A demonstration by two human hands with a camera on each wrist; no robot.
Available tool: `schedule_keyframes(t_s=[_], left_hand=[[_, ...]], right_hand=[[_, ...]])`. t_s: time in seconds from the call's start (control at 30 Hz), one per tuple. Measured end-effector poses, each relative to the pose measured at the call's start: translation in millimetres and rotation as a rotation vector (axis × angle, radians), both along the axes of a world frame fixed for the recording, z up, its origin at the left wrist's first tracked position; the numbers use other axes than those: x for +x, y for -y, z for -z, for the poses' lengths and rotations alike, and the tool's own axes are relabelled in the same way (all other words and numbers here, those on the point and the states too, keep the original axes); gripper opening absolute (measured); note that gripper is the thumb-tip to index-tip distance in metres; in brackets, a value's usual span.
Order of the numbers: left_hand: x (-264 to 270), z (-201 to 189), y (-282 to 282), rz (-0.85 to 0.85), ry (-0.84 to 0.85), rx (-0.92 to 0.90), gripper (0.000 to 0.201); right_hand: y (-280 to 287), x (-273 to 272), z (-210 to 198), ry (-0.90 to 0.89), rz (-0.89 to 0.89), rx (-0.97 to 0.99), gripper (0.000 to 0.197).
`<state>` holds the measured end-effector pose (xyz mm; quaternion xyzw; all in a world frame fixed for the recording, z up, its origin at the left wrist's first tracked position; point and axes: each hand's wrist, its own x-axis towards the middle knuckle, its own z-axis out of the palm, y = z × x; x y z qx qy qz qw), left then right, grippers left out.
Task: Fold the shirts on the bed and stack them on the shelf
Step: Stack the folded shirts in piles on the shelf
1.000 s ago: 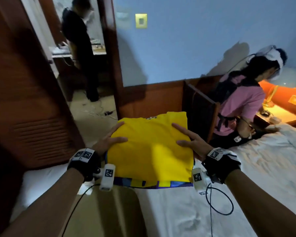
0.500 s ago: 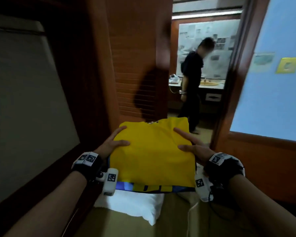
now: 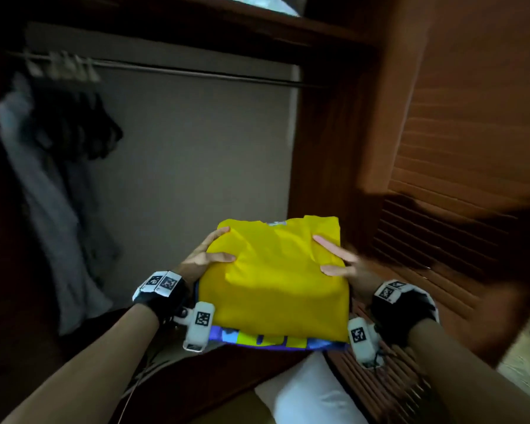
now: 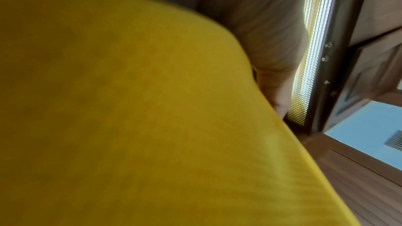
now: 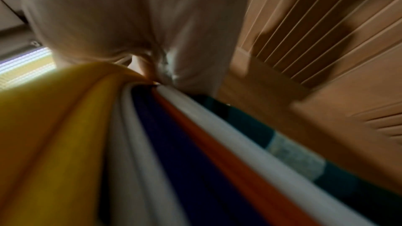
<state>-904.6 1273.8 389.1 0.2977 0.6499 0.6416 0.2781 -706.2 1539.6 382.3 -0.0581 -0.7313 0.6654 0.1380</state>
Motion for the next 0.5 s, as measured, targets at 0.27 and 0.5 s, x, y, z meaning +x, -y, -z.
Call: schedule_keyframes(t_s=[0.27, 0.5], left_hand=[[-106.1, 38.0, 15.7, -0.285, 0.088, 0.047, 0.102], [-210.0, 56.4, -6.2, -0.347, 0.048, 0.037, 0.117]], right_hand=[[-31.7, -180.2, 29.9, 0.032, -0.281, -0.005, 0.080], [-62.0, -312.5, 56.2, 0.097, -0.362, -0.071, 0.093]])
